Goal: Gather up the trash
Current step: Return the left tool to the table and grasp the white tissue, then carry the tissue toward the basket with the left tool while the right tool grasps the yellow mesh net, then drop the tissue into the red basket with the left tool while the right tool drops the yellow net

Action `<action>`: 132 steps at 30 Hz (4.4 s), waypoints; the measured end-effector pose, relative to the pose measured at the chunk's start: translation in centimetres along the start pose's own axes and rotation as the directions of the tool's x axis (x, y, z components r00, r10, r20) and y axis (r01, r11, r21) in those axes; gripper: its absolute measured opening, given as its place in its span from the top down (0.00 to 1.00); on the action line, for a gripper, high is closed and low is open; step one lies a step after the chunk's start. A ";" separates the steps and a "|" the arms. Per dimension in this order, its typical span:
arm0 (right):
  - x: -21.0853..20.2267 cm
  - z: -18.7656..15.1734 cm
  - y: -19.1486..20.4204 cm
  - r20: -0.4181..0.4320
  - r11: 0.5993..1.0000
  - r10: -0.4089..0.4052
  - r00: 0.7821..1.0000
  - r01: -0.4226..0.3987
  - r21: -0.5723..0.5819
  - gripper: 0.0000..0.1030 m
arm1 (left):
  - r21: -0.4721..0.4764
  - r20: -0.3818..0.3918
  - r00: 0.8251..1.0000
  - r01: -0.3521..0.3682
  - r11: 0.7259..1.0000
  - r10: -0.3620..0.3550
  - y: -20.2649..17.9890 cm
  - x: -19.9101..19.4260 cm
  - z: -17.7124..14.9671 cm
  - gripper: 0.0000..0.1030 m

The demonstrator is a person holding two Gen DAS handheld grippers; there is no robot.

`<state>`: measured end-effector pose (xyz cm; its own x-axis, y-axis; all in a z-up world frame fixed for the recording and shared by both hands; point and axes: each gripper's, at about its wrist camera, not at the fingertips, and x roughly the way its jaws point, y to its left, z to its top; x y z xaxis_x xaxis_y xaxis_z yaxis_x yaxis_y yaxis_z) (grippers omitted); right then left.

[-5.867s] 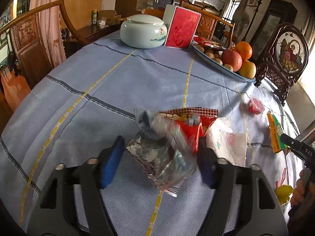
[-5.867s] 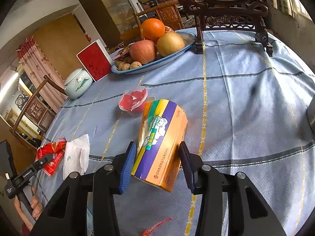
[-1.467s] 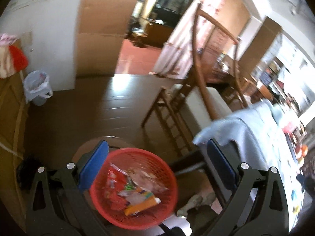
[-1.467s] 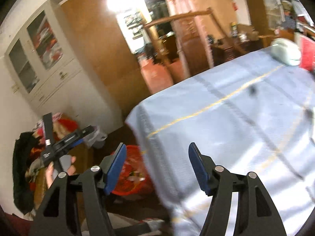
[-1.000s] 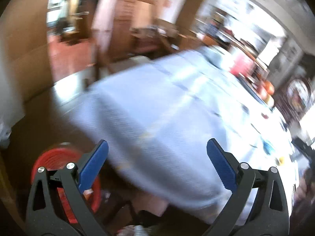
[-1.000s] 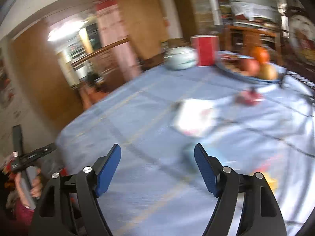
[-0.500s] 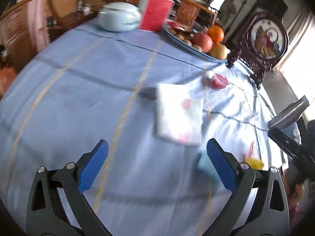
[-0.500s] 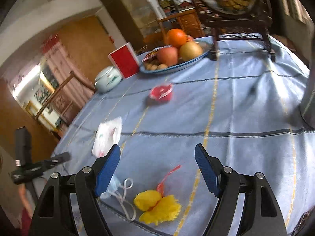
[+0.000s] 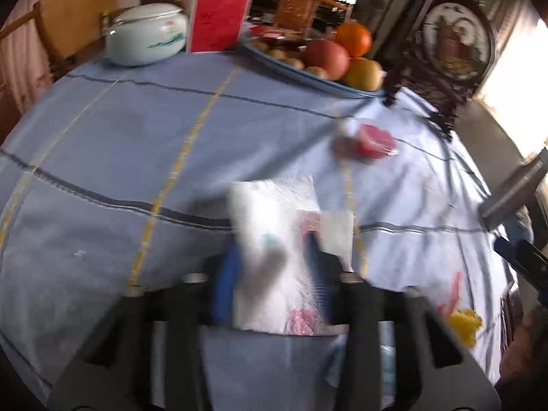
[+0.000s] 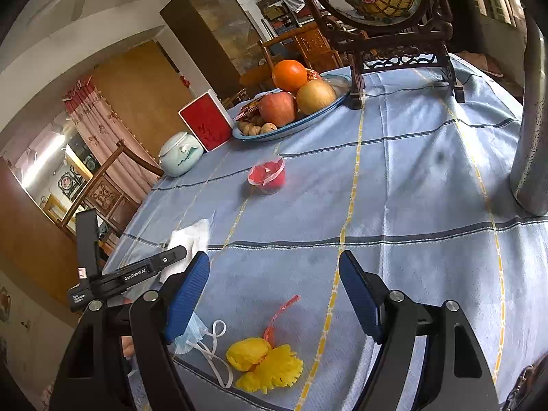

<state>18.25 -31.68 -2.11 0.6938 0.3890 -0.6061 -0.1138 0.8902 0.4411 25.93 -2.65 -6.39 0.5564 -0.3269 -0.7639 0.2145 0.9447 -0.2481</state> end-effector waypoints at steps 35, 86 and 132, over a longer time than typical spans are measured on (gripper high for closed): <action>0.8 -5.0 1.8 -0.184 0.958 -0.120 0.975 0.066 -0.277 0.72 | 0.075 0.041 0.999 -0.002 0.997 -0.001 -0.6 -0.5 -0.2 0.93; -2.5 -3.7 2.3 0.022 0.968 -0.063 0.998 0.066 -0.242 0.80 | -0.378 0.293 0.906 -0.184 0.908 0.306 15.6 -30.3 -19.3 0.94; 7.7 -30.6 48.0 -0.689 0.506 0.301 0.659 -0.723 -0.470 0.80 | -0.936 -0.162 0.689 -0.333 0.110 0.707 33.2 -33.9 -47.8 0.10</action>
<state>-3.64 21.29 -5.88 -0.0669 0.6876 -0.7230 -0.8936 0.2811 0.3501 -24.17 41.03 -17.25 0.4048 0.4464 -0.7980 -0.9135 0.2369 -0.3308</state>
